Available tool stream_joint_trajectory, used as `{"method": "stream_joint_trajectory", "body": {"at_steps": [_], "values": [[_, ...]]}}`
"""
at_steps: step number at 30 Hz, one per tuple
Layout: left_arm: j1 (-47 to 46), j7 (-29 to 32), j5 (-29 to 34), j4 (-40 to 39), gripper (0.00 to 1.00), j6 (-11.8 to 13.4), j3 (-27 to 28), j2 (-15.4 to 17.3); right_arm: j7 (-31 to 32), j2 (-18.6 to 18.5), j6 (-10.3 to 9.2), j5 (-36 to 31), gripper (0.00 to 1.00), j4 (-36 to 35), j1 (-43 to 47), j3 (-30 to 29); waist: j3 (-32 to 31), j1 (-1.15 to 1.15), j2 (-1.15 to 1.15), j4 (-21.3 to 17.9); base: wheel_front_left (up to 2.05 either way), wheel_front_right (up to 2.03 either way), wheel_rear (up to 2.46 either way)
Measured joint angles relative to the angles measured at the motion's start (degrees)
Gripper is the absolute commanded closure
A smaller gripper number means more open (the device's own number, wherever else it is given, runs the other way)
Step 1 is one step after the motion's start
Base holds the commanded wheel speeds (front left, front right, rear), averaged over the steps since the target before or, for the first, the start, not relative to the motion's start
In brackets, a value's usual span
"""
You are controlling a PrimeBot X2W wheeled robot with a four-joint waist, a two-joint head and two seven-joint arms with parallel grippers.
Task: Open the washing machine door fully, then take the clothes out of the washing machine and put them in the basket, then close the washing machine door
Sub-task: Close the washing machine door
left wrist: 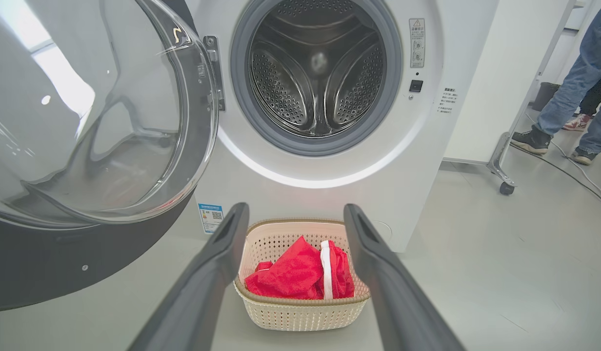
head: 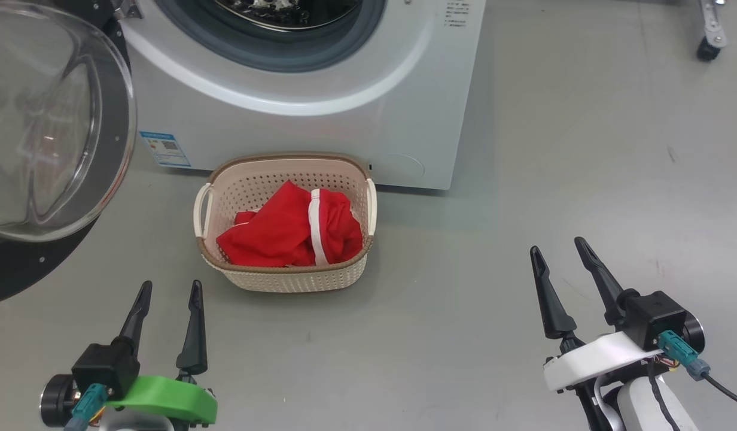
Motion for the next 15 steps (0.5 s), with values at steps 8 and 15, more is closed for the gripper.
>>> {"method": "stream_joint_trajectory", "body": {"at_steps": [8,15], "values": [[-0.9,0.0,-0.6,0.1,0.0,0.5,-0.8,0.0,0.0,-0.8,0.02,-0.9,0.0,-0.1,-0.1,0.8,1.0,0.0,0.0,5.3,0.0,0.0,0.0],[-1.2,0.0,-1.0,0.1,0.0,1.3,-1.1,0.0,0.0,-1.2,0.33,-1.3,0.0,0.3,-0.1,1.3,1.3,0.0,0.0,10.6,0.0,0.0,0.0]]}}
